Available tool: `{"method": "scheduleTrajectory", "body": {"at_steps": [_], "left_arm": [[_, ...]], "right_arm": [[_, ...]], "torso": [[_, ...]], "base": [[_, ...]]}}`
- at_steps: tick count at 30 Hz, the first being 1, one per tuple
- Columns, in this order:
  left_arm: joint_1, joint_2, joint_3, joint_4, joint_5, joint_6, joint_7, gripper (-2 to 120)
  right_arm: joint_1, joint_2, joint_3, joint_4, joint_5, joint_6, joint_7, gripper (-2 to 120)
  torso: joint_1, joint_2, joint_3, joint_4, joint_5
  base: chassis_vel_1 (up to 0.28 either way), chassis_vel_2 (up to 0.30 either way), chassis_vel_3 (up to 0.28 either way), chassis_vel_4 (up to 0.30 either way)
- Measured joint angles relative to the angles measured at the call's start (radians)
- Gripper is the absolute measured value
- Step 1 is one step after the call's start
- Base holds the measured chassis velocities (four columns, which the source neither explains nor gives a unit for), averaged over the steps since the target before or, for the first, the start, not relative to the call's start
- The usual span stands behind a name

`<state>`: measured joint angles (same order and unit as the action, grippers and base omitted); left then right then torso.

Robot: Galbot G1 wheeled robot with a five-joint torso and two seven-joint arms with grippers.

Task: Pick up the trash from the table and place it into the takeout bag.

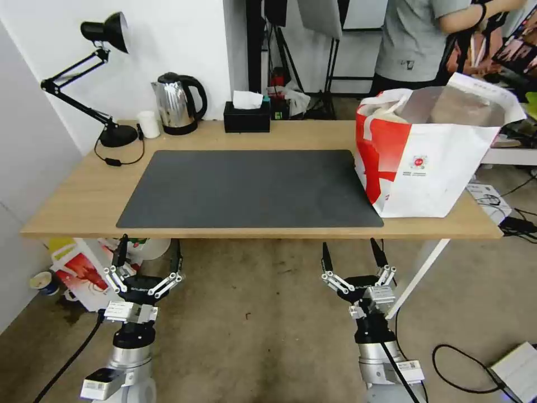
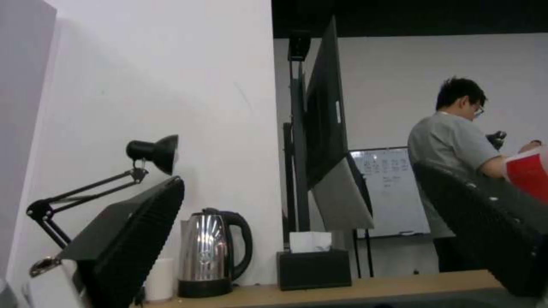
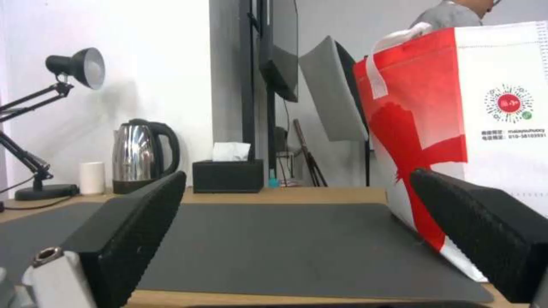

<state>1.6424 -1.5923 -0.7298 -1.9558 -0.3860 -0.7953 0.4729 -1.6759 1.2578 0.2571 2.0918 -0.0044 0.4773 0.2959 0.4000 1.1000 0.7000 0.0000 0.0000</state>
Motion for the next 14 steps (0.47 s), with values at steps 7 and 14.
{"method": "scheduleTrajectory", "body": {"at_steps": [7, 14], "left_arm": [[0.000, 0.000, 0.000, 0.000, 0.000, 0.000, -0.001, 100], [0.000, 0.000, 0.000, 0.000, 0.000, 0.001, -0.001, 100]], "right_arm": [[0.000, 0.000, 0.000, 0.000, 0.000, 0.000, 0.000, 100], [0.000, 0.000, 0.000, 0.000, 0.000, 0.000, 0.000, 100]], "torso": [[0.000, 0.000, 0.000, 0.0000, 0.0000], [0.000, 0.000, 0.000, 0.0000, 0.0000]], "base": [[0.000, 0.000, 0.000, 0.000], [0.000, 0.000, 0.000, 0.000]]}}
